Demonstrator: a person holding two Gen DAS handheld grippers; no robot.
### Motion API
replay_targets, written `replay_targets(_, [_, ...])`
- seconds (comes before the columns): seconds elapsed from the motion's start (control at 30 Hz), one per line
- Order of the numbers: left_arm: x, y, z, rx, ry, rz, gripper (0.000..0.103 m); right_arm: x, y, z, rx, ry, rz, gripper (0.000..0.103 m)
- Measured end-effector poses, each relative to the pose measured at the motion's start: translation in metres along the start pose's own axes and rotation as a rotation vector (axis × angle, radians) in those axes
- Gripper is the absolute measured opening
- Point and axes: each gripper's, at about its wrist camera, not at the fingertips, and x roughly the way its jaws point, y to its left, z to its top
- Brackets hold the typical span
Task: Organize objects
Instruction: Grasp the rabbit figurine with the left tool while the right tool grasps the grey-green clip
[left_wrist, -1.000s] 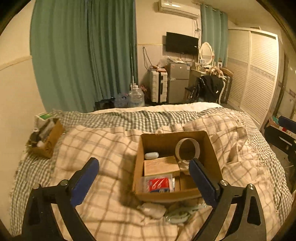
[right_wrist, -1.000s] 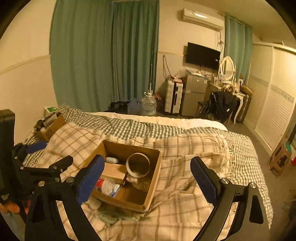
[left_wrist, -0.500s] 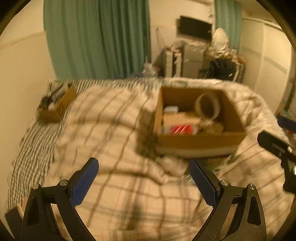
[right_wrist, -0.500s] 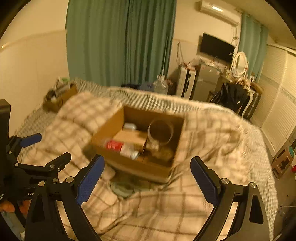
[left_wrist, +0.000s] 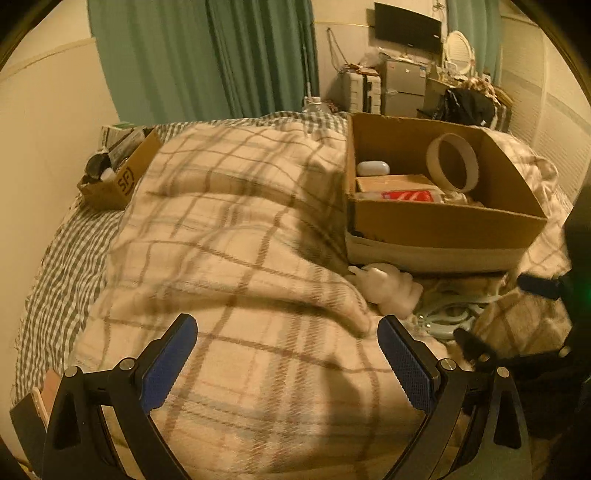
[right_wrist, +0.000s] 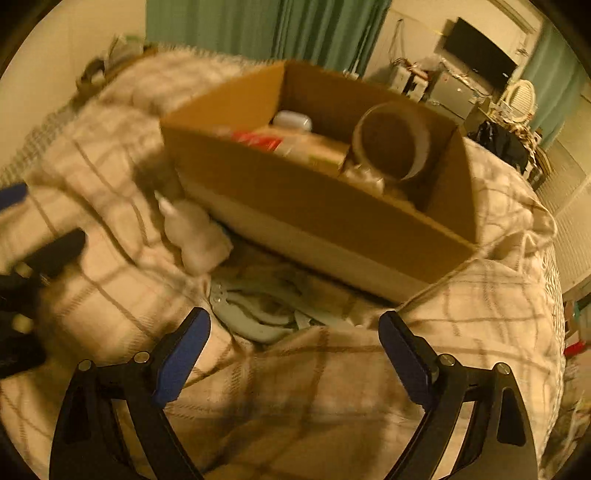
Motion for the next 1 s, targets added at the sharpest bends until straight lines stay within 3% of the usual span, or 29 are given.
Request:
replay_targets(0.13, [0.011, 0.012, 0.000, -0.043, 0.037, -0.009, 0.101, 0.024, 0.014, -0.001, -0.070, 0.075, -0.022, 0.079])
replay_targets(0.33, [0.016, 0.023, -0.001, -0.104, 0.054, -0.036, 0.101, 0.043, 0.014, 0.001, -0.076, 0.109, -0.035, 0.078])
replay_targets(0.5, [0.014, 0.023, -0.003, -0.104, 0.047, -0.035, 0.101, 0.025, 0.011, -0.003, -0.077, 0.039, -0.016, 0.040])
replay_targets(0.6, [0.013, 0.020, -0.003, -0.096, 0.042, -0.026, 0.101, -0.001, -0.004, -0.006, -0.021, -0.052, -0.063, 0.021])
replay_targets(0.63, [0.013, 0.019, -0.003, -0.090, 0.040, -0.023, 0.101, -0.008, -0.010, -0.006, 0.000, -0.072, -0.073, 0.006])
replay_targets(0.67, [0.012, 0.017, -0.004, -0.082, 0.038, -0.020, 0.101, -0.014, -0.018, -0.006, 0.022, -0.088, -0.074, 0.004])
replay_targets(0.8, [0.013, 0.008, -0.004, -0.045, 0.042, 0.012, 0.101, -0.012, -0.045, -0.009, 0.114, -0.070, -0.003, 0.004])
replay_targets(0.9, [0.013, 0.006, -0.005, -0.031, 0.041, 0.022, 0.101, -0.002, -0.029, -0.011, 0.079, -0.042, 0.043, 0.005])
replay_targets(0.93, [0.013, 0.007, -0.005, -0.032, 0.041, 0.021, 0.101, -0.003, -0.023, -0.011, 0.043, -0.043, 0.050, 0.016])
replay_targets(0.97, [0.013, 0.007, -0.005, -0.035, 0.041, 0.021, 0.101, -0.004, -0.017, -0.012, 0.004, -0.047, 0.044, 0.042])
replay_targets(1.0, [0.013, 0.007, -0.005, -0.041, 0.044, 0.019, 0.101, -0.002, -0.014, -0.010, -0.022, -0.046, 0.035, 0.054])
